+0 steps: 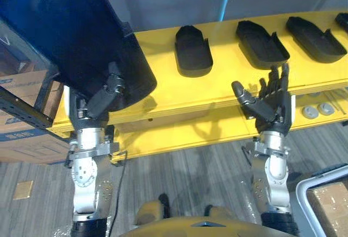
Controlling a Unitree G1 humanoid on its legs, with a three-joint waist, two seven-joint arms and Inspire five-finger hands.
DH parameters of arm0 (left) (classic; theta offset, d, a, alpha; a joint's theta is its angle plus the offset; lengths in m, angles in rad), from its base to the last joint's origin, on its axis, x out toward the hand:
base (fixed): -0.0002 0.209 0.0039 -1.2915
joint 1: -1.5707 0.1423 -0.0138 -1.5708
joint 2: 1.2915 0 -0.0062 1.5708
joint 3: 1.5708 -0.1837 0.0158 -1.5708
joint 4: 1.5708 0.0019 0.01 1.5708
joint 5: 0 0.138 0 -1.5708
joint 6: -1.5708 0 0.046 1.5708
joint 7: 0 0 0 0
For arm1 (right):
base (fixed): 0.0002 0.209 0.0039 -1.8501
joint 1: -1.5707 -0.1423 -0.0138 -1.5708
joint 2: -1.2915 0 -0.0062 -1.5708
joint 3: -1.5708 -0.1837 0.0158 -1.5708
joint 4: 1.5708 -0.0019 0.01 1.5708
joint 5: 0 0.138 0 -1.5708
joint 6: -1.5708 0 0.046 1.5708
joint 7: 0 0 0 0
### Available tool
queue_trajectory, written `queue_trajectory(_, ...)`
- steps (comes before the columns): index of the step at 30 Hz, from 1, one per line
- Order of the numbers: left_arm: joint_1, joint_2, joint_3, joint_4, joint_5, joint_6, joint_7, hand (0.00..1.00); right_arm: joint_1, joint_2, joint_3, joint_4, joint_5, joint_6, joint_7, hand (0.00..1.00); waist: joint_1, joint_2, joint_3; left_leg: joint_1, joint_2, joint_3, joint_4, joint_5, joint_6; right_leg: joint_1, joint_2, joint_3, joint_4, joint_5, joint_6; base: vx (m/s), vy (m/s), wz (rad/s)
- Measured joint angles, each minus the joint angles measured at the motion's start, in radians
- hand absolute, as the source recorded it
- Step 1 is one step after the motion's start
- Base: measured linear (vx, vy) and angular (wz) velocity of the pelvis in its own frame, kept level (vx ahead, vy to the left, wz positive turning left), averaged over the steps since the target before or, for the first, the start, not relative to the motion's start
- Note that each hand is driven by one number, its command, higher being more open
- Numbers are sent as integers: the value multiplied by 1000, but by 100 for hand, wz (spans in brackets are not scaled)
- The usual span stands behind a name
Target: Walk over and take three plastic housings, then place them on the shelf
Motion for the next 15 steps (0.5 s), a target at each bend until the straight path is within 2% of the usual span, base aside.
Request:
queue_trajectory(3,50,-12,-5,-1,12,2,-1,0,0,-13,-11,-10,2,0,18,100,3,0,0,13,0,-4,-8,4,-3,13,1,-1,-5,3,-4,-7,-5,2)
queue_trajectory(7,75,-34,18,0,30,2,4,0,-7,-35,-24,-27,3,-8,71,100,25,2,1,6,3,-14,2,7,-8,15,5,-1,-1,-1,-9,-49,-3,5)
queue_trajectory(11,76,-36,34,0,30,2,4,0,-32,-35,-34,-61,16,-7,126,100,20,3,1,28,-20,-33,-105,69,-19,10,-17,-29,10,-5,-14,-83,14,32)
queue_trajectory(13,72,-35,34,0,37,0,3,0,-47,-39,-41,-69,51,-6,168,100,9,3,9,16,2,26,-82,45,-30,20,-33,-67,15,-1,-10,-61,40,48)
queue_trajectory(14,61,-34,32,4,71,0,4,0,-68,-60,-39,-69,60,-5,177,100,-1,11,13,0,40,79,-36,51,-33,26,-43,-81,37,-7,-3,-45,81,31)
queue_trajectory(15,54,-33,32,7,78,0,4,0,-77,-67,-38,-69,62,-5,178,100,0,13,13,3,39,88,-35,59,-35,25,-52,-80,50,-15,7,-43,99,21)
